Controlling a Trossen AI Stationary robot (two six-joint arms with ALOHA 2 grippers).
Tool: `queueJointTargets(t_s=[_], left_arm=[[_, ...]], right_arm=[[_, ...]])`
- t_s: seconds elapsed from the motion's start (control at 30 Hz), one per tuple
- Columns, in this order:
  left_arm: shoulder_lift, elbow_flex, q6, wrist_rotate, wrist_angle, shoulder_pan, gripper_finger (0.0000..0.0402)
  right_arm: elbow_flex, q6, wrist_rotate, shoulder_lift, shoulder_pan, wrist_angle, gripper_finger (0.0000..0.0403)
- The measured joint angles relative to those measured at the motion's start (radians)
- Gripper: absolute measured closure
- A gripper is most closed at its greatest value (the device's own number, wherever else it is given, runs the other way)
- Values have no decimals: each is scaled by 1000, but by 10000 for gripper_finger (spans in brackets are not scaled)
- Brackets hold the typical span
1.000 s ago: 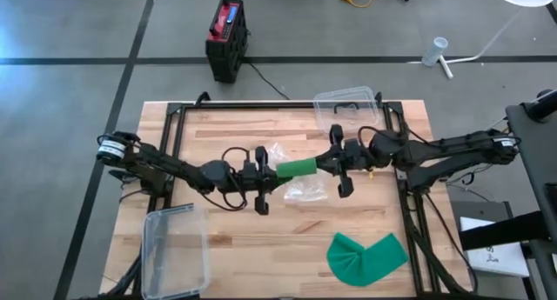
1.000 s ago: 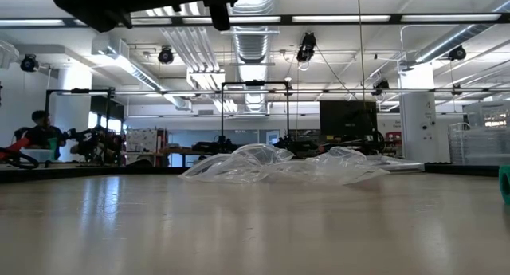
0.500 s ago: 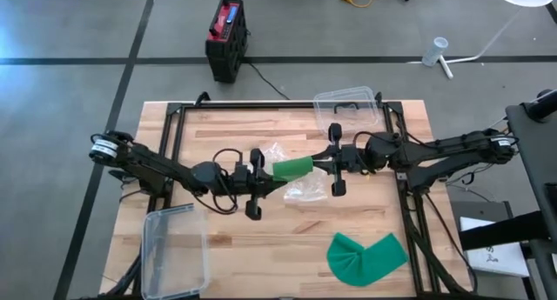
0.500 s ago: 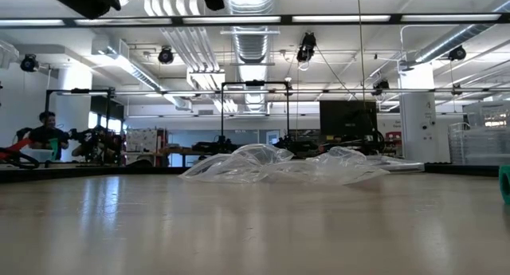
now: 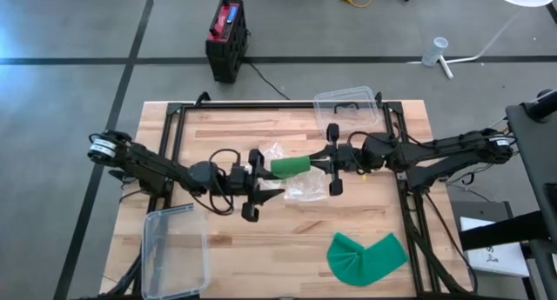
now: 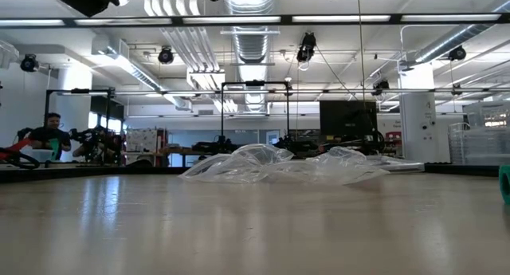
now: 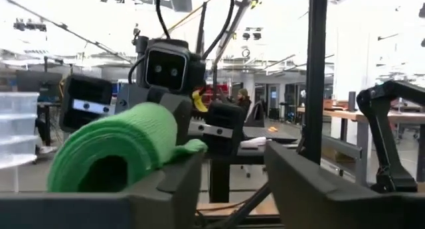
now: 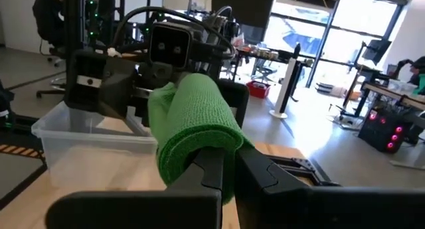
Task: Roll bandage
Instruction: Roll the green bandage
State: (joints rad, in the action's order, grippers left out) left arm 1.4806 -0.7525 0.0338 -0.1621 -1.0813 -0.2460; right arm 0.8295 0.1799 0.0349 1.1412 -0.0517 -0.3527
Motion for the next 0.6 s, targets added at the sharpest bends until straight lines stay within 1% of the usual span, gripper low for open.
queueJointTargets(t_s=[0.07,0.13,0.2,0.3,0.37,0.5,0.6], left_arm=[[-4,0,74,-2,0,-11,215],[-5,0,191,-19,0,-30,199],[-5,0,307,-89,0,-49,193],[-6,-2,453,-213,1,-65,194],[-7,-11,515,-272,18,-66,199],[-8,-33,591,-320,60,-67,209],[-8,-42,657,-328,82,-67,218]], right_arm=[[0,-28,-1,0,0,0,398],[0,-76,-7,0,0,0,398],[0,-138,-9,0,0,-1,398],[0,-227,-16,0,0,-1,398],[0,-278,-27,0,0,0,398],[0,-354,-30,5,-1,3,398],[0,-412,-36,6,-2,17,398]])
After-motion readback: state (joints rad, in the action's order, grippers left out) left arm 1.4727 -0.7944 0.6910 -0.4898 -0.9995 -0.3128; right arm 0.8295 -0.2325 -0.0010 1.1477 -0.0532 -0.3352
